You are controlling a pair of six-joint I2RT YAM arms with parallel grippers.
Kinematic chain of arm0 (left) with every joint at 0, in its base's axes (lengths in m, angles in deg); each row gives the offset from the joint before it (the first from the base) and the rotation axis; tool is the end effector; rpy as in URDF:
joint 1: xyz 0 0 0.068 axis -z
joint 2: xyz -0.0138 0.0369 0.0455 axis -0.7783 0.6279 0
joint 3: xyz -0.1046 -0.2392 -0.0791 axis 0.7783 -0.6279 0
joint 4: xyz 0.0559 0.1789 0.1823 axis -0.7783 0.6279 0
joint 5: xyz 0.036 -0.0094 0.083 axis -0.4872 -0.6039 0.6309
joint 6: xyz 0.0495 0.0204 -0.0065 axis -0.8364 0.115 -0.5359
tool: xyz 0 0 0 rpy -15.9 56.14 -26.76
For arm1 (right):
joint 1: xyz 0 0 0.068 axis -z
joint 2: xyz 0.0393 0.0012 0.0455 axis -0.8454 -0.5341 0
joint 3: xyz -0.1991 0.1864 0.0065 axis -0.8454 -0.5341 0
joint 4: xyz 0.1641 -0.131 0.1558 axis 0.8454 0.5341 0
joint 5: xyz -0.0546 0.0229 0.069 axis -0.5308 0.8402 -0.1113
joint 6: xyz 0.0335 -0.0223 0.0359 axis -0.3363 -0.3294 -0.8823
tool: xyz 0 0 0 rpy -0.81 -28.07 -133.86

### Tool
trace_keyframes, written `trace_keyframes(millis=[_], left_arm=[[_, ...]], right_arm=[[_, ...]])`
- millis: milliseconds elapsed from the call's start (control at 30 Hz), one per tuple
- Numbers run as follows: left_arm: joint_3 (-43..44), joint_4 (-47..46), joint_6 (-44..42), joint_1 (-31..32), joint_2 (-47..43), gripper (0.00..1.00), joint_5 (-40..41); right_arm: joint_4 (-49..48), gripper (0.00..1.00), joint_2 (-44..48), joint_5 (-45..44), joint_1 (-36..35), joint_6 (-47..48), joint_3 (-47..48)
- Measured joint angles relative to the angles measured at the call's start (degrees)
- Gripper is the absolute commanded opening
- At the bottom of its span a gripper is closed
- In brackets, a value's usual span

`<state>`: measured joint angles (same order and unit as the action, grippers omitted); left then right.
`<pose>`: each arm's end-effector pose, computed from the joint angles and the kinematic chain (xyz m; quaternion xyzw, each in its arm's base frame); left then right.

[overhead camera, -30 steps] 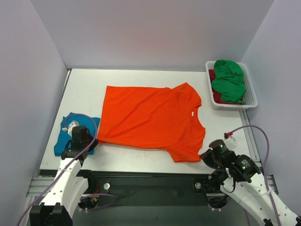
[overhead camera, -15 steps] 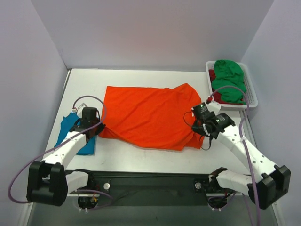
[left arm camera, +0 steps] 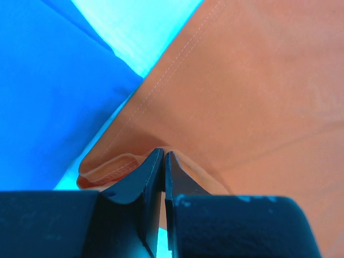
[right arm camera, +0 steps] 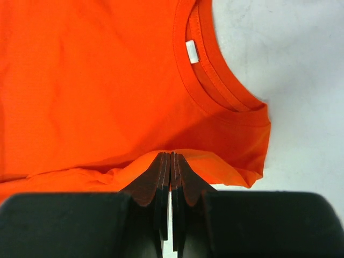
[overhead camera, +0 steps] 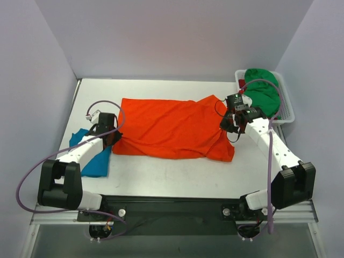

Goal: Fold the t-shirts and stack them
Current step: Fold the flattened tshirt in 1/3 of the way

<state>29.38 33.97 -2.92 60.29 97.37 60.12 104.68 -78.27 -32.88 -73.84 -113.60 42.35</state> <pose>0.2743 -0.0357 0.1956 -0.3575 0.8660 -0.0623 0.3440 0.2922 0.0809 0.3067 0.1992 0.8985 0.1401 0.3651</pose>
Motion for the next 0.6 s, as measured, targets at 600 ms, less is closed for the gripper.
trace_keyframes(millis=[600], left_arm=[[1.0,-1.8,0.2,-2.3,1.5,0.15,-0.2]], right_arm=[[-1.1,0.0,-4.2,3.8,5.2,2.6,2.2]])
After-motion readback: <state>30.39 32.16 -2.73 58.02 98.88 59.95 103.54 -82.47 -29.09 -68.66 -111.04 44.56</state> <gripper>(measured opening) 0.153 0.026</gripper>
